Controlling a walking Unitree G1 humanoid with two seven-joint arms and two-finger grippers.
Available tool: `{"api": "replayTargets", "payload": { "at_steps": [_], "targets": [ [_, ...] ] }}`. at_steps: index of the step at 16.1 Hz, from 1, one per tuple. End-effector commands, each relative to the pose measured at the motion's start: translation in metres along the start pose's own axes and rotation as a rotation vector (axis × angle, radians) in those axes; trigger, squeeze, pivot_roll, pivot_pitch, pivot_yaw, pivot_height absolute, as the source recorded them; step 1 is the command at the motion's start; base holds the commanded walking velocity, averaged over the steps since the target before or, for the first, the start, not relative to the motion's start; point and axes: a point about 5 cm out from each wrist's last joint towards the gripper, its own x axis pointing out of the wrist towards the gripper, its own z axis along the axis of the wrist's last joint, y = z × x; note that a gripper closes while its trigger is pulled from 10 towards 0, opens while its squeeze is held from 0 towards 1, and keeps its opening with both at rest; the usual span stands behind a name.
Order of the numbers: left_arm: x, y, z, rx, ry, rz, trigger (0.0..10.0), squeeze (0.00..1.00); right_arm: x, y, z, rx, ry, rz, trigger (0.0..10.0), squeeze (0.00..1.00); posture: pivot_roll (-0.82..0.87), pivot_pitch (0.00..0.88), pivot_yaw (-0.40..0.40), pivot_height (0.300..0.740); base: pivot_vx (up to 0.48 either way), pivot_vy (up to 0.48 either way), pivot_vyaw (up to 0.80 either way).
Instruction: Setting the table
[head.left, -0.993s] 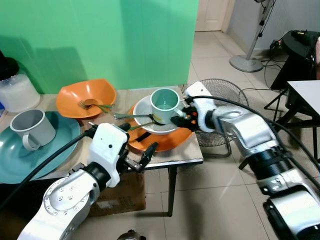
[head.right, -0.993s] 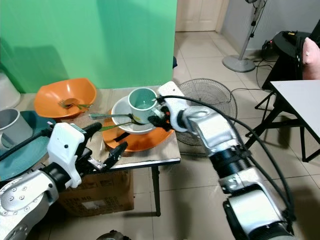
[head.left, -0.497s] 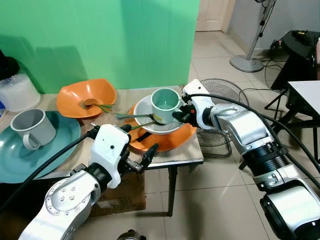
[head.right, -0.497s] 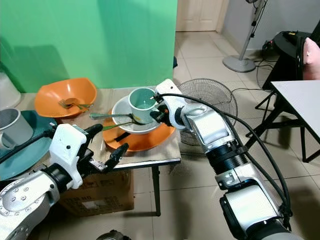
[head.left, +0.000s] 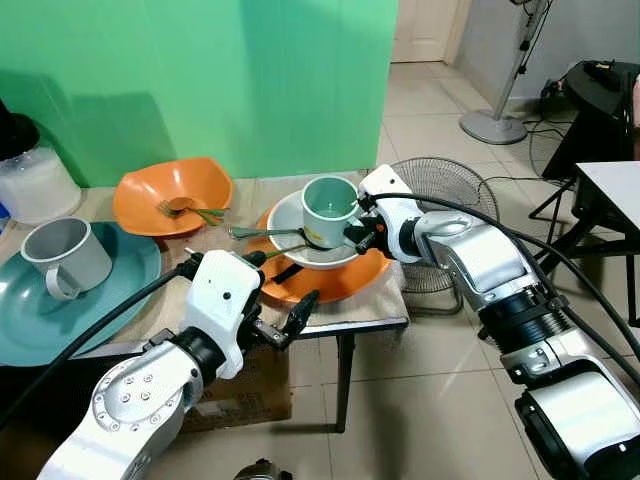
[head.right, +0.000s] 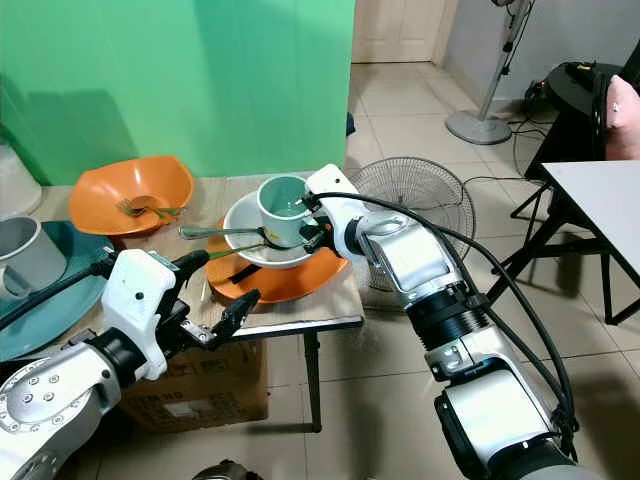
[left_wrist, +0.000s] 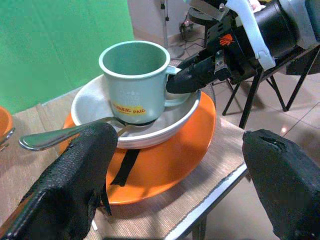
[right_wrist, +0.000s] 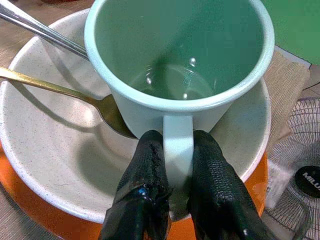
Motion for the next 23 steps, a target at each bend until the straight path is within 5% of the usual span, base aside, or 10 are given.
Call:
{"api": "replayTargets", "payload": {
  "at_steps": [1, 4, 7, 8, 9, 12, 15, 17, 23],
  "targets": [
    [0.0, -0.002, 0.002, 0.012, -0.001, -0.018, 10.0, 0.0, -0.006, -0.004, 0.016, 0.011, -0.066, -0.01, 0.0, 0.0, 0.05, 0.0, 0.026, 0.74, 0.0, 0.0, 0.0],
    [0.0, -0.001, 0.004, 0.013, -0.009, -0.017, 10.0, 0.0, -0.015, -0.009, 0.024, 0.031, -0.108, -0.013, 0.0, 0.0, 0.04, 0.0, 0.031, 0.74, 0.0, 0.0, 0.0],
    [0.002, 0.003, 0.015, -0.012, -0.084, 0.005, 10.0, 0.0, -0.054, -0.023, 0.043, 0.095, -0.239, -0.025, 0.0, 0.0, 0.03, 0.0, 0.043, 0.74, 0.0, 0.0, 0.0],
    [0.004, 0.005, 0.021, -0.032, -0.13, 0.037, 10.0, 0.0, -0.075, -0.028, 0.043, 0.126, -0.293, -0.03, 2.8, 0.0, 0.02, 0.0, 0.046, 0.74, 0.0, 0.0, 0.0],
    [0.007, 0.007, 0.023, -0.02, -0.154, 0.089, 10.0, 0.0, -0.088, -0.032, 0.036, 0.118, -0.317, -0.073, 10.0, 0.0, 0.02, 0.0, 0.045, 0.74, 0.0, 0.0, 0.0],
    [0.017, 0.02, 0.023, -0.011, -0.161, 0.309, 10.0, 0.0, -0.116, -0.033, 0.005, 0.223, -0.466, -0.291, 10.0, 0.0, 0.0, 0.0, 0.059, 0.74, 0.0, 0.0, -0.41],
    [0.022, 0.022, 0.021, 0.04, -0.147, 0.367, 10.0, 0.0, -0.128, -0.03, -0.017, 0.266, -0.474, -0.426, 10.0, 0.0, -0.03, 0.0, 0.072, 0.74, 0.0, 0.0, -0.77],
    [0.024, 0.023, 0.023, 0.04, -0.188, 0.427, 10.0, 0.0, -0.137, -0.015, -0.031, 0.286, -0.513, -0.485, 10.0, 0.0, -0.04, 0.0, 0.078, 0.74, 0.0, 0.0, -0.78],
    [0.004, 0.035, 0.012, 0.062, -0.158, 0.564, 10.0, 0.0, -0.124, -0.005, -0.03, 0.283, -0.521, -0.482, 10.0, 0.0, -0.01, 0.0, 0.032, 0.74, 0.0, 0.0, -0.79]
  ]
}}
